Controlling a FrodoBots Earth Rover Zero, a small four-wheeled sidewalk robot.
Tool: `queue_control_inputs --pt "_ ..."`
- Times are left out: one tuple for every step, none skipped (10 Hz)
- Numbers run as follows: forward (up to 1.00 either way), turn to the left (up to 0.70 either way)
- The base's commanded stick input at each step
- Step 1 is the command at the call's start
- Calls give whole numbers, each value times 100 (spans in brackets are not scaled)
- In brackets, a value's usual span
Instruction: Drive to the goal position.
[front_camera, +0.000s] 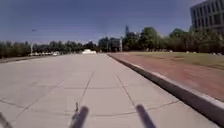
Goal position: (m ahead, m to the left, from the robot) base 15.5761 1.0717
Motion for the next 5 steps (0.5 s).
queue_control_inputs --pt "68 0" --pt "68 0" --pt "68 0" --pt "68 0" --pt "68 0"
